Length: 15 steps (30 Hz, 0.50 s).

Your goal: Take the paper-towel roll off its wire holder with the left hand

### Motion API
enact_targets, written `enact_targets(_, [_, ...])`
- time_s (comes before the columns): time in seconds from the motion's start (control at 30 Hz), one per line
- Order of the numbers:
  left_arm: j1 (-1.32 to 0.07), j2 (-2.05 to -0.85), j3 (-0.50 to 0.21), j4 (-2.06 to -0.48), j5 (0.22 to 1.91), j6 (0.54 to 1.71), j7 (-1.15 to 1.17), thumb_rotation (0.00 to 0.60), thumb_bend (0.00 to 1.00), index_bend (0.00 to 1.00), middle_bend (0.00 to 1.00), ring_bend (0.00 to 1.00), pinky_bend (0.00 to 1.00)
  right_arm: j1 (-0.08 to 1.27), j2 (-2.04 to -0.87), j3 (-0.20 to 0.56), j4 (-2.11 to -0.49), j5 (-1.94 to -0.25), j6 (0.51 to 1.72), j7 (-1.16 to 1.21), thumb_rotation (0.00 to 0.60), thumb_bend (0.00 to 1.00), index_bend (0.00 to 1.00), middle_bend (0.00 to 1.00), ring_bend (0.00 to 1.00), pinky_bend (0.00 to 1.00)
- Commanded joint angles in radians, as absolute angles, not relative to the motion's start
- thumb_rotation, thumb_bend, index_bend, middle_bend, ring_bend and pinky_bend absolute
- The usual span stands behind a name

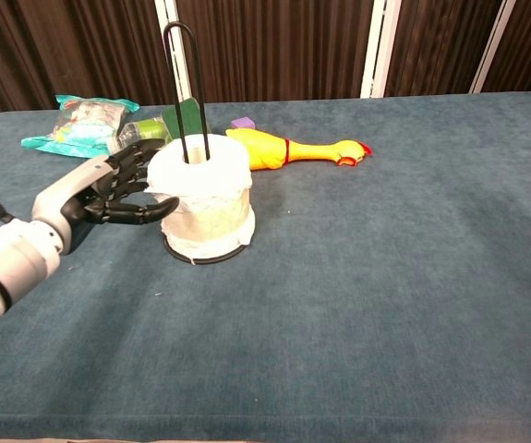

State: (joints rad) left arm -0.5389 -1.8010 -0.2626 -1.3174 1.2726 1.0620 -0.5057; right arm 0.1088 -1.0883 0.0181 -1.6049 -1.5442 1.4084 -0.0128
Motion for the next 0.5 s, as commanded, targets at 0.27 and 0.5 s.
enact_targets(0.27, [-0.588, -1.817, -0.312, -1.324, 1.209, 1.003, -0.454, 0.600, 0.33, 0.00, 0.00, 0.00, 0.04, 0.110, -1.077, 0.015, -1.600, -1.549, 1.407, 0.011, 0.600, 0.05, 0.00, 0.00, 0.00, 0.00])
enact_targets(0.5, [-0.620, -1.831, -0.328, -1.309, 1.171, 0.971, -0.403, 0.600, 0.33, 0.00, 0.00, 0.03, 0.20, 0.109, -1.072, 0.013, -1.598, -1.555, 1.413, 0.027, 0.600, 0.05, 0.00, 0.00, 0.00, 0.00])
